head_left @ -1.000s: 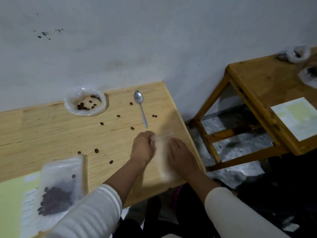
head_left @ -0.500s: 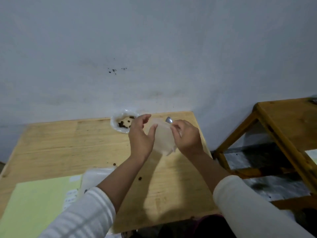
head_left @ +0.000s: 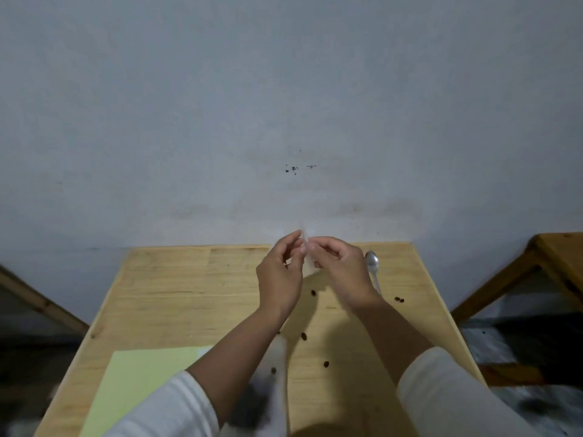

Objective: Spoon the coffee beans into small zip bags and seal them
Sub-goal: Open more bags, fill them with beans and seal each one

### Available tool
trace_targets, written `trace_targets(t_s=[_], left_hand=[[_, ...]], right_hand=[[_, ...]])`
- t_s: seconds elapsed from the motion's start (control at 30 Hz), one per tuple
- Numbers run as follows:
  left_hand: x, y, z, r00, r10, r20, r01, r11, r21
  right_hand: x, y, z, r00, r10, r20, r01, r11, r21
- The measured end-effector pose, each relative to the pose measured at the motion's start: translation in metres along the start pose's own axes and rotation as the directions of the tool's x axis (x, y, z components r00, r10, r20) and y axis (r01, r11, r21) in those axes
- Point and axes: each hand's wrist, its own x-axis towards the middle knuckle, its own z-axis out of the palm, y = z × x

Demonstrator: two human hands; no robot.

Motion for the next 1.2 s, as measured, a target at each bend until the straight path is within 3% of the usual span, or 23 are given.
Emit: trace_targets(t_s=[0.3,0.5,0.77,0.9,1.03,1.1,1.2], left_hand=[[0.008,0.005,-0.01,0.997,-0.069,-0.046,0.067,0.997,-0.043],[0.017,0.002,0.001,0.991,-0.027,-0.134,0.035,0.997,0.063],[0.02,0.004,0.017,0.99,0.105,-0.098,-0.076,0.963,0.26],[0.025,0.005,0.025,0.984,0.153,-0.087,-0.116,0.935,0.335],[0.033,0.004,0.02,0.969,0.151,-0.194,-0.071,0.927,0.369],[0.037,0.003,0.016,0.974,0.116,-0.193,-0.039,0.93,0.365],[0.038,0.002,0.022,0.977,0.163,-0.135,-0.104,0.925,0.364]], right_hand=[[0.009,0.002,0.021,0.992,-0.112,-0.064,0.087,0.948,-0.305],[0.016,0.003,0.014,0.982,-0.187,-0.021,0.168,0.922,-0.349],[0.031,0.009,-0.004,0.987,-0.154,-0.043,0.131,0.931,-0.34],[0.035,0.009,-0.006,0.989,-0.126,-0.074,0.096,0.942,-0.323],[0.039,0.009,-0.018,0.976,-0.145,-0.165,0.07,0.918,-0.39],[0.041,0.011,-0.023,0.981,-0.135,-0.138,0.063,0.9,-0.432],[0.048,0.013,-0.021,0.993,-0.11,-0.043,0.086,0.924,-0.373]])
